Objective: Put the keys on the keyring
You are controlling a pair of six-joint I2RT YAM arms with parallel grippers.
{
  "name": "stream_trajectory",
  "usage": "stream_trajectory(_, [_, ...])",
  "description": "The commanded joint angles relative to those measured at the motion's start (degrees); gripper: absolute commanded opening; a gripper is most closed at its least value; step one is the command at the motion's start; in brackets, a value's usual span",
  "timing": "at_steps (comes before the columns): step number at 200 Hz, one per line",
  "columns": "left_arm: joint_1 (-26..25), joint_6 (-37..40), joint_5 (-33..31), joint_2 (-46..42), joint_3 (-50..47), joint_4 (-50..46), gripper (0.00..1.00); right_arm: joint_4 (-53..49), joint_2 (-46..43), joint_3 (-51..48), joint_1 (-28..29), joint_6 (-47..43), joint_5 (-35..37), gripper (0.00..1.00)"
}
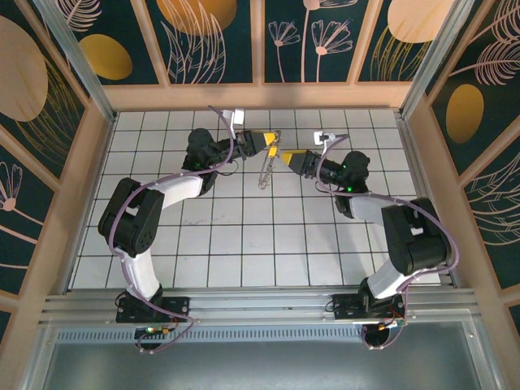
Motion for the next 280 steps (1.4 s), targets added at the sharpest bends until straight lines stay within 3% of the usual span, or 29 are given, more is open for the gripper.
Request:
stream_trajectory(1, [-0.05,-1.07,0.25,-2.31,1.36,4.84,0.0,-1.84,-4.25,-1.16,-1.29,-3.47,2.7,0.44])
stream_trajectory(64, [-0.13,-3.6,-3.61,-2.72,-0.36,6.91,0.0,7.63,-1.52,3.36,-1.88,8.48,12.07,0.45])
stream_trajectory(101, [-0.22,-7.52,-6.42,-2.23,-1.26,10.94,0.0,14.78,2.99,6.38,-0.81,14.69,13.6,0.44])
stream_trajectory(280, [-1.01,-9.15,-8.05,-1.56,-0.79,11.71,0.0,15.74,11.01,14.41,4.6,16.34,12.99,0.3])
